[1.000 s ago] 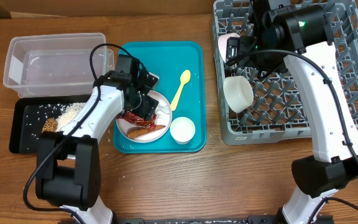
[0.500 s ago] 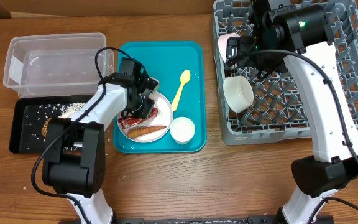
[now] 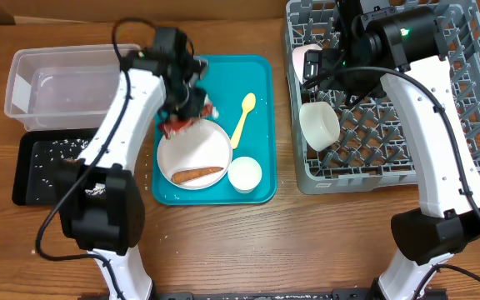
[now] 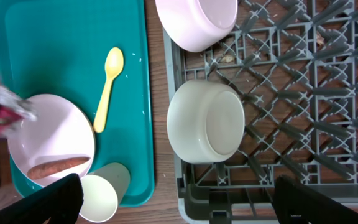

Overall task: Sort waste into correct bins and load items into the dishwasher
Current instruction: 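Grasp the wrapper and tissue and drop them in the clear bin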

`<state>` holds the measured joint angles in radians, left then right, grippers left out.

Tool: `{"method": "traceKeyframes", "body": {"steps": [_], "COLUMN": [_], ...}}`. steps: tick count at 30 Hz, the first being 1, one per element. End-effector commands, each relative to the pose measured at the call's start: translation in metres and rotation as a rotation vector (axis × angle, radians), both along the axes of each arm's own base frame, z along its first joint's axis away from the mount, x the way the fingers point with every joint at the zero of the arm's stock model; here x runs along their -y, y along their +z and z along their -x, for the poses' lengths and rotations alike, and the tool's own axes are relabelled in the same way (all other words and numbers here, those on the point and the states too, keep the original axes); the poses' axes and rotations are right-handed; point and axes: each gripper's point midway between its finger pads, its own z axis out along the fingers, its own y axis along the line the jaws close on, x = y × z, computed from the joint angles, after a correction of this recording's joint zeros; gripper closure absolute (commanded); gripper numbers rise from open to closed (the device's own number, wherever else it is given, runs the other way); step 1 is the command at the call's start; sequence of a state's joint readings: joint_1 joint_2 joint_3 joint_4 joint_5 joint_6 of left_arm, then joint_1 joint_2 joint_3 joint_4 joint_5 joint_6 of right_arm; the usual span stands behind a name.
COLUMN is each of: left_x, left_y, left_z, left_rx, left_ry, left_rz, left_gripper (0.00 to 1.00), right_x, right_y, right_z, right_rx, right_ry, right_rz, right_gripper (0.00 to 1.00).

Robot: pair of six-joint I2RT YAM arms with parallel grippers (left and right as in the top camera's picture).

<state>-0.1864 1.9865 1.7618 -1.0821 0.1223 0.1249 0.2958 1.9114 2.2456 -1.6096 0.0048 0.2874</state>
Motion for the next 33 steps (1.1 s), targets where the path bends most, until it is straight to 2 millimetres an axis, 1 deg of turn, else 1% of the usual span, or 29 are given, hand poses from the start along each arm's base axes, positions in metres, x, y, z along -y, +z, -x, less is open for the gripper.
{"method": "traceKeyframes", "body": {"steps": [1,2,4,5,7,8,9,12,13,16,17,19,20,21,22,23,25,26,28,30,32,33], "left_x": [-0.012,-0.020,-0.044,-0.069,-0.098,-0.121,-0.138,-0.169,-0.177,-0.191,-0.195,-0.198,-0.197,-0.197,-0.197,-0.197,-0.198,-0.198,-0.198,-0.198,-0.199,-0.198], "left_y": [0.049,0.058,0.070,0.075,0.077,0.076,0.074,0.069,0.067,0.053,0.044,0.028,0.017,0.008,-0.001,-0.010,-0.016,-0.016,-0.005,0.013,0.033,0.056], "left_z": [-0.022,-0.027,-0.037,-0.045,-0.052,-0.058,-0.063,-0.076,-0.082,-0.094,-0.096,-0.098,-0.098,-0.098,-0.098,-0.096,-0.095,-0.095,-0.098,-0.101,-0.102,-0.100], "left_rx": [0.095,0.115,0.157,0.184,0.209,0.230,0.248,0.284,0.300,0.307,0.298,0.269,0.246,0.225,0.206,0.185,0.168,0.169,0.192,0.222,0.247,0.268], "left_ry": [0.090,0.116,0.207,0.304,0.385,0.446,0.485,0.573,0.591,0.610,0.617,0.621,0.621,0.620,0.620,0.620,0.622,0.622,0.622,0.622,0.622,0.622], "left_rz": [0.028,0.022,-0.009,-0.027,-0.044,-0.054,-0.054,-0.040,-0.029,-0.009,-0.011,-0.015,-0.018,-0.020,-0.022,-0.031,-0.037,-0.036,-0.031,-0.027,-0.023,-0.020], "left_gripper": [0.96,0.96,0.96,0.96,0.96,0.96,0.96,0.96,0.96,0.96,0.96,0.95,0.92,0.80,0.50,0.29,0.01,0.00,0.00,0.00,0.00,0.00], "right_x": [0.001,0.001,0.001,0.001,0.001,0.001,0.001,0.001,0.001,0.001,0.001,0.001,0.001,0.001,0.001,0.001,0.001,0.001,0.001,0.001,0.001,0.001], "right_y": [0.005,0.005,0.005,0.005,0.005,0.005,0.005,0.005,0.005,0.005,0.005,0.005,0.005,0.005,0.005,0.005,0.005,0.005,0.005,0.005,0.005,0.005], "right_z": [0.002,0.002,0.002,0.002,0.002,0.002,0.001,0.001,0.001,0.002,0.002,0.002,0.002,0.002,0.002,0.002,0.002,0.002,0.002,0.002,0.002,0.002], "right_rx": [0.014,0.014,0.014,0.014,0.014,0.015,0.015,0.015,0.015,0.014,0.014,0.014,0.014,0.015,0.015,0.015,0.015,0.015,0.015,0.015,0.015,0.015], "right_ry": [0.003,0.003,0.003,0.003,0.003,0.003,0.003,0.003,0.003,0.003,0.003,0.003,0.003,0.003,0.003,0.003,0.003,0.003,0.003,0.003,0.003,0.003], "right_rz": [0.001,0.001,0.001,0.001,0.001,0.001,0.001,0.001,0.001,0.001,0.001,0.001,0.001,0.001,0.001,0.001,0.001,0.001,0.001,0.001,0.001,0.001], "right_gripper": [0.00,0.00,0.00,0.00,0.00,0.00,0.00,0.00,0.00,0.00,0.00,0.00,0.00,0.00,0.00,0.00,0.00,0.00,0.00,0.00,0.00,0.00]}}
